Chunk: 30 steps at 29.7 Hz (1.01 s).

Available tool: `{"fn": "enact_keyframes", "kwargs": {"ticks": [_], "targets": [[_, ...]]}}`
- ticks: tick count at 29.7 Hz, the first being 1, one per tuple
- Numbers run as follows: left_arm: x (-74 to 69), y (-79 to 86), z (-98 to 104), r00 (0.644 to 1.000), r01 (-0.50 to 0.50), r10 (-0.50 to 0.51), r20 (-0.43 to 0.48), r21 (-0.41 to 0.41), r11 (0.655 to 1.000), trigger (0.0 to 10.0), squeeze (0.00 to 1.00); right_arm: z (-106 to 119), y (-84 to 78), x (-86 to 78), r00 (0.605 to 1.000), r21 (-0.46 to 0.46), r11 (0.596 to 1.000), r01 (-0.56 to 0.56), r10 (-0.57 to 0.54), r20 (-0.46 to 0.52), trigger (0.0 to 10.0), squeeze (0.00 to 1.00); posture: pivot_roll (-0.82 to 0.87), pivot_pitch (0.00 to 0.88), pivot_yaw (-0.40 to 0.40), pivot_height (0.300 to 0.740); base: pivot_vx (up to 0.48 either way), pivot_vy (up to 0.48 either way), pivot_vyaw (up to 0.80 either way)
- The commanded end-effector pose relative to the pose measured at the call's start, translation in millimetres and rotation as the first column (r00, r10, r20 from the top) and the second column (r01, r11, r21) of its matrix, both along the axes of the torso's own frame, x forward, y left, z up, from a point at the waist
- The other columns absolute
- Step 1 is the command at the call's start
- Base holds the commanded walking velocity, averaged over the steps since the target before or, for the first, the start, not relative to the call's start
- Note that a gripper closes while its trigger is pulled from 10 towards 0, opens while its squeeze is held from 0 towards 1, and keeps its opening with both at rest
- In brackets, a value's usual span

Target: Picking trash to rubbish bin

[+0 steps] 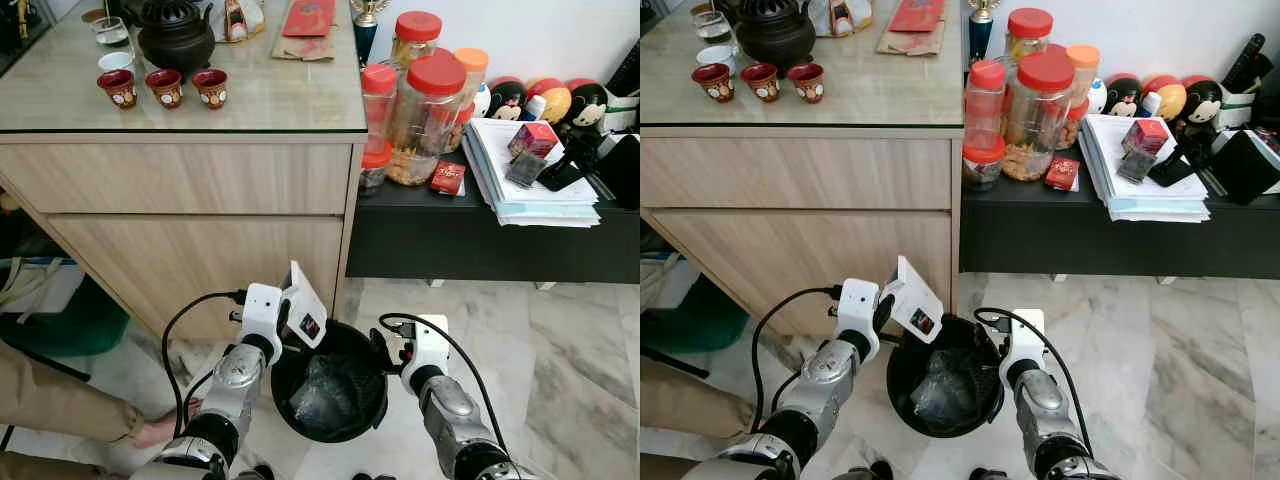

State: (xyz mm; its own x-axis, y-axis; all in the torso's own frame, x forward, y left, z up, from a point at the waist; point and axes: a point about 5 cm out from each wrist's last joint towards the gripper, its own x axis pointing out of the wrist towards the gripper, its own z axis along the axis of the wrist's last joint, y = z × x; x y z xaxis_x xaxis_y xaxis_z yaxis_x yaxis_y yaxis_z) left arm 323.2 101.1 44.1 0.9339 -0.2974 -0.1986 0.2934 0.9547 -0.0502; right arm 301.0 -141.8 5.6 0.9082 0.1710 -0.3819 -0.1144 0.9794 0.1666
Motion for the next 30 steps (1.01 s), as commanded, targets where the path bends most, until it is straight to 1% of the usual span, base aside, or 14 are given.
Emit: {"fn": "enact_keyframes", "kwargs": {"ticks": [1,6,9,12,13,17,18,19,23,28,30], "targets": [[-13.1,-0.8,-17.9,0.997,0.019,-0.02,-0.079,-0.009,1.0,10.0,0.0,-6.5,-1.4,-6.5,1.0,0.001,1.0,0.002,-0.002,-0.022,10.0,0.0,0.07,0.192,-0.019,0.74,0.0,0.0,0.0],[-16.9,-1.1,-22.8,0.994,0.037,-0.038,-0.102,-0.012,0.999,10.0,0.0,-7.9,-1.6,-7.9,1.0,0.001,1.0,0.002,-0.001,-0.026,10.0,0.0,0.08,0.192,-0.019,0.74,0.0,0.0,0.0],[-19.1,-0.6,-26.2,0.992,0.053,-0.05,-0.116,0.024,0.998,10.0,0.0,-8.5,-0.8,-8.4,1.0,0.003,1.0,0.001,-0.001,-0.03,10.0,0.0,0.08,0.196,-0.02,0.74,0.0,0.0,0.0],[-19.2,1.6,-27.3,0.992,0.043,-0.038,-0.119,0.044,0.998,10.0,0.0,-8.7,-0.4,-8.6,1.0,0.005,1.0,0.002,-0.002,-0.031,10.0,0.0,0.08,0.197,-0.02,0.74,0.0,0.0,0.0],[-18.4,5.1,-27.2,0.993,0.03,-0.024,-0.118,0.057,0.998,10.0,0.0,-9.3,0.2,-9.2,0.999,0.006,1.0,0.0,0.0,-0.033,10.0,0.0,0.08,0.202,-0.02,0.74,0.0,0.0,0.0],[-17.0,8.4,-25.9,0.993,0.021,-0.016,-0.115,0.047,0.999,10.0,0.0,-10.5,0.9,-10.4,0.999,0.005,1.0,-0.003,0.003,-0.037,10.0,0.0,0.08,0.206,-0.018,0.74,0.0,0.0,0.0],[-16.9,8.8,-25.8,0.993,0.021,-0.016,-0.114,0.048,0.999,10.0,0.89,-10.5,0.9,-10.4,0.999,0.006,1.0,-0.002,0.003,-0.037,10.0,0.0,0.08,0.206,-0.018,0.74,0.0,0.0,0.0],[-16.8,9.1,-25.7,0.993,0.021,-0.016,-0.114,0.047,0.999,10.0,1.0,-10.5,0.9,-10.4,0.999,0.007,1.0,-0.001,0.002,-0.038,10.0,0.0,0.08,0.209,-0.016,0.74,0.0,0.0,0.0],[-17.7,11.7,-27.3,0.992,0.023,-0.016,-0.124,0.048,0.999,10.0,1.0,-11.5,0.3,-11.4,0.999,-0.009,1.0,-0.009,0.008,-0.042,10.0,0.0,0.08,0.212,-0.016,0.74,0.0,0.0,0.0],[-19.3,16.7,-29.2,0.992,0.011,-0.005,-0.128,0.052,0.999,10.0,1.0,-13.3,-0.2,-13.2,0.999,-0.008,1.0,-0.006,0.006,-0.049,10.0,0.0,0.09,0.216,-0.017,0.74,0.0,0.0,0.0],[-21.6,22.0,-31.4,0.991,0.002,0.005,-0.131,0.054,0.999,10.0,1.0,-14.2,-0.4,-14.2,0.999,-0.007,1.0,-0.005,0.004,-0.052,10.0,0.0,0.09,0.217,-0.016,0.74,0.0,0.0,0.0]]}}
